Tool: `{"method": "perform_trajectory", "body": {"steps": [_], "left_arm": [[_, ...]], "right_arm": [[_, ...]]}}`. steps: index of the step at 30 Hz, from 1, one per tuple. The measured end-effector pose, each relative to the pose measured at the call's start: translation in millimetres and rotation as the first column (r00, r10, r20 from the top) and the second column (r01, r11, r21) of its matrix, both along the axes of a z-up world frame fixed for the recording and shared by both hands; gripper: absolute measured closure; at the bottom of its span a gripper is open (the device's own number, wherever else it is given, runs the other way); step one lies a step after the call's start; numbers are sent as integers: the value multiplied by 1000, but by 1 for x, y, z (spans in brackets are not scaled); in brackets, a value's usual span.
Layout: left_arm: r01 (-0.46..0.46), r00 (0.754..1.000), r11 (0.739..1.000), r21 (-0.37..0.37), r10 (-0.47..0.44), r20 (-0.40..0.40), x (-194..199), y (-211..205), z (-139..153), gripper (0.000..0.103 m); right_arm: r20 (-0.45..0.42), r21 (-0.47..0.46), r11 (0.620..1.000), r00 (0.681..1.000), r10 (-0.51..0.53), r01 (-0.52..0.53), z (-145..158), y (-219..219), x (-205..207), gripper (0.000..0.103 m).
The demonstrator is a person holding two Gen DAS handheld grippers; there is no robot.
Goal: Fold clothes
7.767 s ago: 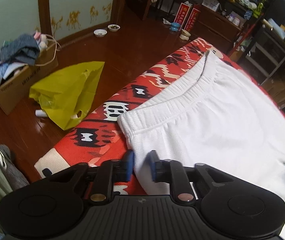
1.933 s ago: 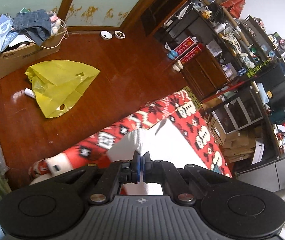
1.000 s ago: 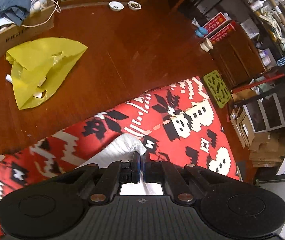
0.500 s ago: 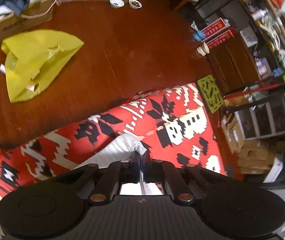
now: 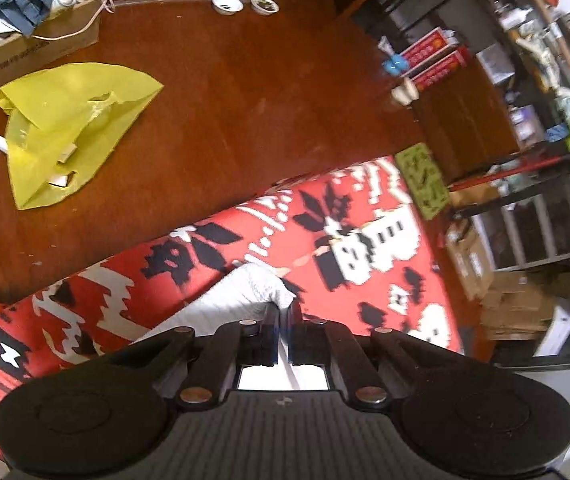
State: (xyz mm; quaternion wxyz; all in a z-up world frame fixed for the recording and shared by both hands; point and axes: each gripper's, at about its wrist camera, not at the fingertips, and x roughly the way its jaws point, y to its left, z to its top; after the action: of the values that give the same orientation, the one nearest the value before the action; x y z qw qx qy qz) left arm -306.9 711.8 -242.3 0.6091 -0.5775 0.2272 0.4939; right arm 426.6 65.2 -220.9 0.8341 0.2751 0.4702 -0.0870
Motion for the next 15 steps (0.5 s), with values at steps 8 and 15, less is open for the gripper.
{"method": "perform_trajectory", "body": {"steps": [8, 15], "left_arm": [[169, 985, 969, 179, -162, -52, 14, -19, 35, 43], [352, 936, 884, 309, -334, -109, 17, -73, 67, 22]], "right_arm": [[112, -117, 979, 978, 178, -164, 17, 21, -34, 60], [209, -188, 926, 908, 363, -327, 41, 31, -87, 8]]}}
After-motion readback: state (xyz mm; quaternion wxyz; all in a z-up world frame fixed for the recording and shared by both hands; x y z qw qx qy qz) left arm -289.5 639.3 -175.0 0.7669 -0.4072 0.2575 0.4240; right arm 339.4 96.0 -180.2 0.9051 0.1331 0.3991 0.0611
